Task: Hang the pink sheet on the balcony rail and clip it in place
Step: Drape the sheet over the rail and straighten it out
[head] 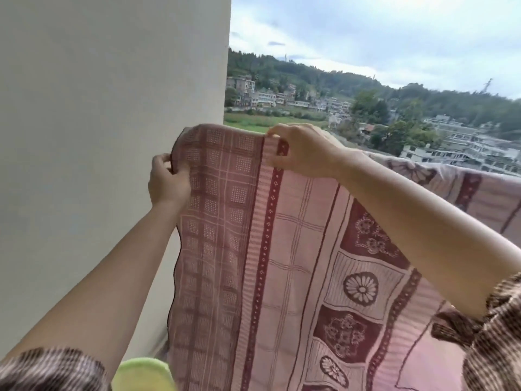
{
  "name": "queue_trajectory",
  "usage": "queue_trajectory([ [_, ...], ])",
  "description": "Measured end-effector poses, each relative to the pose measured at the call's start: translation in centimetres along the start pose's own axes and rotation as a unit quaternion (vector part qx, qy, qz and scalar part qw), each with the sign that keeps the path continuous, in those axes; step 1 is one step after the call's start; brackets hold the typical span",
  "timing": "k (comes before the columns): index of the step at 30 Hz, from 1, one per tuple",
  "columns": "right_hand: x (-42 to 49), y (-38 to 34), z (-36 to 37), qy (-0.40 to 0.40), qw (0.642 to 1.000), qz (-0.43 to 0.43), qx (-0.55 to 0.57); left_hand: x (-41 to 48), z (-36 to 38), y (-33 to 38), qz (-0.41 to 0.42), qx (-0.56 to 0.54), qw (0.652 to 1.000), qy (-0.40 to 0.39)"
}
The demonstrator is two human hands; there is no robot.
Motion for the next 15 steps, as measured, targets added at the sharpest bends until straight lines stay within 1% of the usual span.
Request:
queue_trajectory([
  [2, -2.8, 1.5, -0.6, 0.065, 0.997, 0.011, -0.034, -0.7, 0.7, -0.5, -0.01, 0.029, 1.0, 0.003],
  [3, -4.2, 2.2, -0.7, 0.082, 0.995, 0.02, -0.049, -1.2, 0.8, -0.9, -0.02, 0.051, 0.998, 0.016],
  [5, -6.9, 3.7, -0.6, 0.097, 0.992, 0.039, -0.069, -3.0, 0.7, -1.0, -0.056, 0.08, 0.994, 0.051],
  [6, -8.1, 4.3, -0.5, 0.104, 0.99, 0.045, -0.081, -4.0, 0.8, -0.6, -0.061, 0.099, 0.991, 0.063],
  [7, -9.2, 4.8, -0.4, 0.113, 0.988, 0.047, -0.097, -5.1, 1.1, 0.2, -0.04, 0.119, 0.99, 0.068],
  [9, -11.4, 5.7, -0.4, 0.132, 0.982, 0.054, -0.122, -7.7, 2.9, 2.5, 0.056, 0.127, 0.99, 0.03],
  [11, -13.6, 6.6, -0.5, 0.158, 0.977, 0.066, -0.13, -10.6, 5.1, 5.3, 0.164, 0.108, 0.98, -0.023],
  [13, -16.3, 7.9, -1.2, 0.186, 0.969, 0.08, -0.138, -13.6, 7.4, 8.5, 0.253, 0.098, 0.961, -0.057],
  [15, -19.3, 10.0, -2.2, 0.202, 0.963, 0.107, -0.144, -16.7, 9.9, 11.8, 0.316, 0.096, 0.939, -0.098],
])
Point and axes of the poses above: each hand's wrist, its own x-axis towards the middle knuckle, its own z-axis out of the palm, y = z × x, the point moved 5 cm from there along x, towards the middle knuckle, and after that the axes turned 5 degrees about z, right-handed, at the moved point
